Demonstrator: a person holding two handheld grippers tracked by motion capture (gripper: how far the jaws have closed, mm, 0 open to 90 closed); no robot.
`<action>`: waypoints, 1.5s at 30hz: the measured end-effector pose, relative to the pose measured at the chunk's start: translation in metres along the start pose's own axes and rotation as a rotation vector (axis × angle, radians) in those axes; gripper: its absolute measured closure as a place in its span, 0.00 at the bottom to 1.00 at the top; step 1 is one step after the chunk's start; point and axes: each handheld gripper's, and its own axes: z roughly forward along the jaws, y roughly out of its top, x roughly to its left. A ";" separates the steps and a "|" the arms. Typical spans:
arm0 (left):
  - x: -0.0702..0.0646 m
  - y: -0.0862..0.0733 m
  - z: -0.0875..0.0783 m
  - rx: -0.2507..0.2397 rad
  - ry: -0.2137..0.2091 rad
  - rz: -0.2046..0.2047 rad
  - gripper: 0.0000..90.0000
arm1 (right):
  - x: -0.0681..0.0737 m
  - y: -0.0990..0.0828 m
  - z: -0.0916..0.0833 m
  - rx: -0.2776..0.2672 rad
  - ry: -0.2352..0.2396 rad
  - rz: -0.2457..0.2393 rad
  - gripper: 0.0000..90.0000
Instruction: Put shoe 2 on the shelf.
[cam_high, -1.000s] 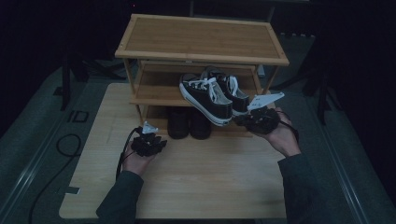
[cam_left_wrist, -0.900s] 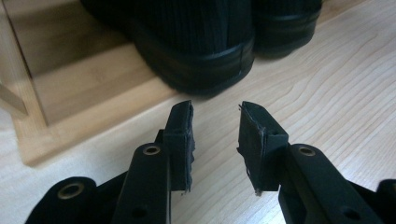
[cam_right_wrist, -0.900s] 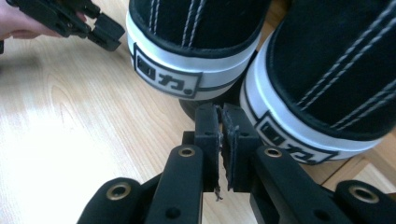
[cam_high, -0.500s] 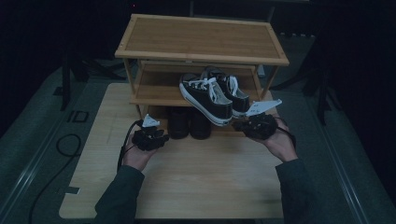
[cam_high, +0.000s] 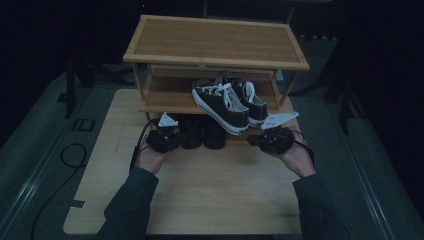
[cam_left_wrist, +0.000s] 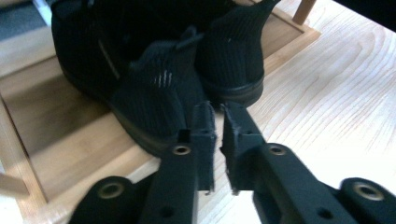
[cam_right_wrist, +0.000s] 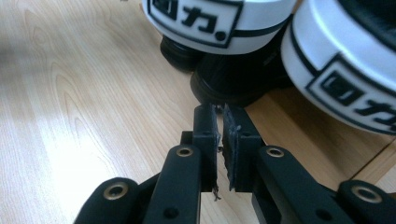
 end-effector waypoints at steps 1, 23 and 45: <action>-0.001 0.003 -0.001 -0.003 0.002 0.007 0.97 | 0.001 0.000 0.001 0.001 0.001 -0.002 0.93; -0.003 0.074 -0.010 -0.083 0.082 0.087 1.00 | 0.005 -0.011 0.006 -0.006 0.010 0.004 0.91; -0.005 0.101 0.015 0.009 0.182 0.137 1.00 | 0.010 -0.011 0.002 -0.034 0.022 -0.006 0.90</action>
